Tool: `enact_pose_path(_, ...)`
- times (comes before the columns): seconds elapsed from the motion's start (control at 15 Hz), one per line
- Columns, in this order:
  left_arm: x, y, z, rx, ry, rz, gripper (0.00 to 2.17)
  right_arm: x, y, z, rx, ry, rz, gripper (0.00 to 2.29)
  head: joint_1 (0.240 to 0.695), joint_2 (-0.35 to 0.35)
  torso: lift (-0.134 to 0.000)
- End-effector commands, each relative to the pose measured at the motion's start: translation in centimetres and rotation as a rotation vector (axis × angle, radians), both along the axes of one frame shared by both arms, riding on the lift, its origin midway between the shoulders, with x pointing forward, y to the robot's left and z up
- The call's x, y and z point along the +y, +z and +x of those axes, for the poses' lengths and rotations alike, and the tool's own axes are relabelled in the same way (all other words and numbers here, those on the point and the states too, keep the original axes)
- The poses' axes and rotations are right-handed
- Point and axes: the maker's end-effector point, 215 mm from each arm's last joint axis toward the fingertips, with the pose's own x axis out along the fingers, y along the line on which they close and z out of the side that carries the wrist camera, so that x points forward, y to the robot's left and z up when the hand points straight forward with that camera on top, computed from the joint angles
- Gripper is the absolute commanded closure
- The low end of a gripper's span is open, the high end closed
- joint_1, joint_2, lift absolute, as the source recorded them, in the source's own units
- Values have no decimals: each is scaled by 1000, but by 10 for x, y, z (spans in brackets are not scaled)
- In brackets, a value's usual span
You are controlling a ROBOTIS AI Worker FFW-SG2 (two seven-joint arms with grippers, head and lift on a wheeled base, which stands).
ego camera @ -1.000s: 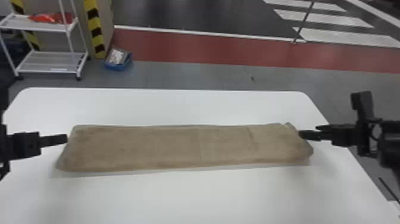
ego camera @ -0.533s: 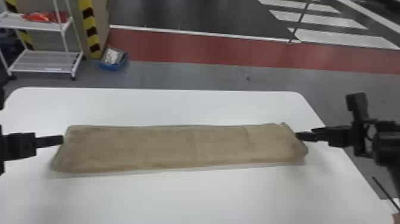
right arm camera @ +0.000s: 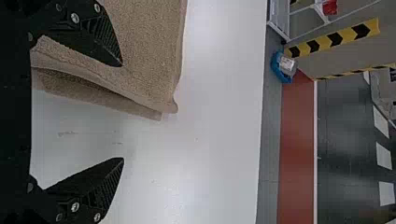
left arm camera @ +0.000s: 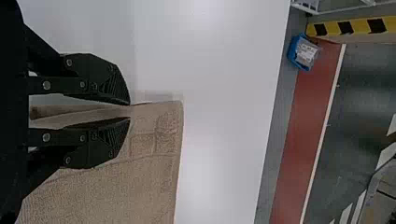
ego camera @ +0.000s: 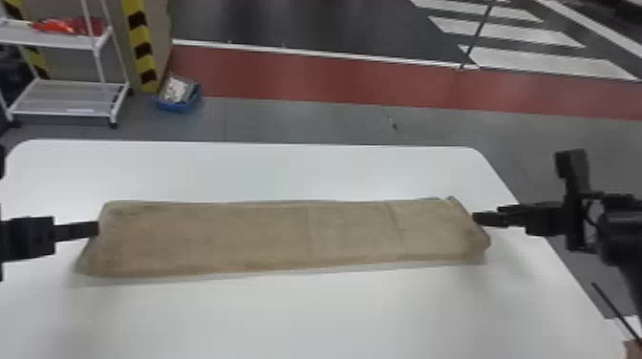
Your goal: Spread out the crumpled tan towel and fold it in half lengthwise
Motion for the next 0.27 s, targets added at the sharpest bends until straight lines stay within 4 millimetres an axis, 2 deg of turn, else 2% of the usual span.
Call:
enact_pose_path(0.0,-1,0,-1,3,-2,0,917,0,1,-1,-2,1,7,191,695,-208,-125)
enact_pose_path(0.2,-2,-1,-2,6,-4,-4,917,-3,0,-3,5,-8,23,194,695,-209,-125)
